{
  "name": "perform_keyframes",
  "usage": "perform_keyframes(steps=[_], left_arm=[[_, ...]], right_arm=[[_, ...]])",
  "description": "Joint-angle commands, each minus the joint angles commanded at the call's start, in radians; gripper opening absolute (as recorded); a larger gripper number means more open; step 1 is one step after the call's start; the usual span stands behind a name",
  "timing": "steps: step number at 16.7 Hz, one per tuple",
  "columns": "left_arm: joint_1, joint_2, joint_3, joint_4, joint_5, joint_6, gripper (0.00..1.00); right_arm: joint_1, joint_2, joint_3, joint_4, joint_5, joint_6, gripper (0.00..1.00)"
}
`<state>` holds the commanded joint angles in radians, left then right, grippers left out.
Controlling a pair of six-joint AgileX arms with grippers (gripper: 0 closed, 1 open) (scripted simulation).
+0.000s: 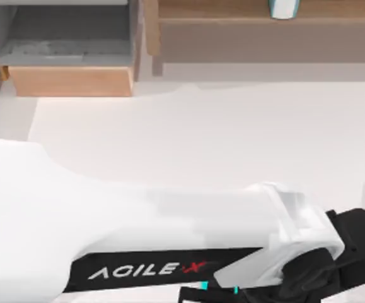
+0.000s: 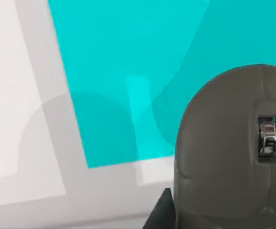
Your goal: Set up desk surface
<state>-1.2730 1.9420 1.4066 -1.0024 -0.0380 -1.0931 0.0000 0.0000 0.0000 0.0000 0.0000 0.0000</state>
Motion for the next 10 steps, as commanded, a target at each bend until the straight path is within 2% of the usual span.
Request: perform_keyframes(steps=[5, 10], left_arm=[[0.063, 0.085, 0.026, 0.090, -0.051, -0.048, 0.00], [0.077, 0.114, 0.009, 0.108, -0.057, -0.057, 0.00]], right_arm=[[0.000, 0.000, 0.000, 0.000, 0.000, 0.000, 1.00], [0.000, 0.000, 0.000, 0.000, 0.000, 0.000, 1.00]])
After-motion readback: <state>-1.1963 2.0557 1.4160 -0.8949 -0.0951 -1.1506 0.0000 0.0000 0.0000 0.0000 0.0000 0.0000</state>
